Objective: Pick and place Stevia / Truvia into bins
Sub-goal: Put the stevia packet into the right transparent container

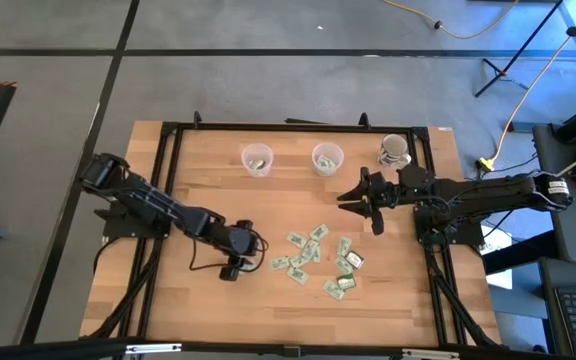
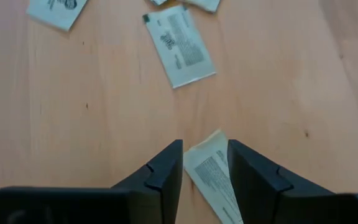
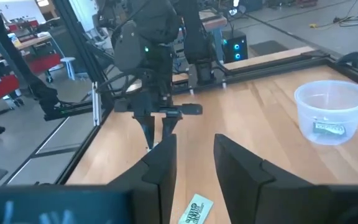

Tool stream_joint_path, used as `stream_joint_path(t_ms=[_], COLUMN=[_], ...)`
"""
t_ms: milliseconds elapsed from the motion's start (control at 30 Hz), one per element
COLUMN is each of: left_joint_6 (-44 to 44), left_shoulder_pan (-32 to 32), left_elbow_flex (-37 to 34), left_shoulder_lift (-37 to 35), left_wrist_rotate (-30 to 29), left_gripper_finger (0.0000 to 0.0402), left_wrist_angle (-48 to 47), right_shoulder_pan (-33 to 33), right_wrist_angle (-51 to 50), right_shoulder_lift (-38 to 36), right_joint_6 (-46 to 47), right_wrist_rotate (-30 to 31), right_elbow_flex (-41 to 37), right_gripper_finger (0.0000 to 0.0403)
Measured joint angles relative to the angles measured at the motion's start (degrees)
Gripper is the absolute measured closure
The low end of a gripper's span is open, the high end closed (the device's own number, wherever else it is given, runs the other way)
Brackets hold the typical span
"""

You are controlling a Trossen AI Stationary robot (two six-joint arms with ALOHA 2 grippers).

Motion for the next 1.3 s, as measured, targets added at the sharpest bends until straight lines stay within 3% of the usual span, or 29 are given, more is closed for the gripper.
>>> stream_joint_path(t_ms=[400, 867, 1300], left_joint_6=[-0.8, -0.7, 0.3], left_shoulder_pan=[-0.2, -1.4, -4.1], left_elbow_flex=[0.2, 0.4, 0.4], left_shoulder_lift=[5.8, 7.0, 7.4], left_wrist_rotate=[0.2, -2.2, -3.5], left_gripper_finger=[0.0290, 0.0354, 0.0280], left_wrist_angle=[0.1, -1.8, -2.0], right_shoulder_pan=[0.0, 0.0, 0.0], right_wrist_angle=[-0.4, -2.6, -2.8], right_shoulder_lift=[0.0, 0.0, 0.0], right_joint_6=[-2.8, -4.5, -4.3], right_wrist_rotate=[0.0, 0.0, 0.1], right_elbow_flex=[0.0, 0.0, 0.0], right_gripper_finger=[0.0292, 0.0292, 0.0292])
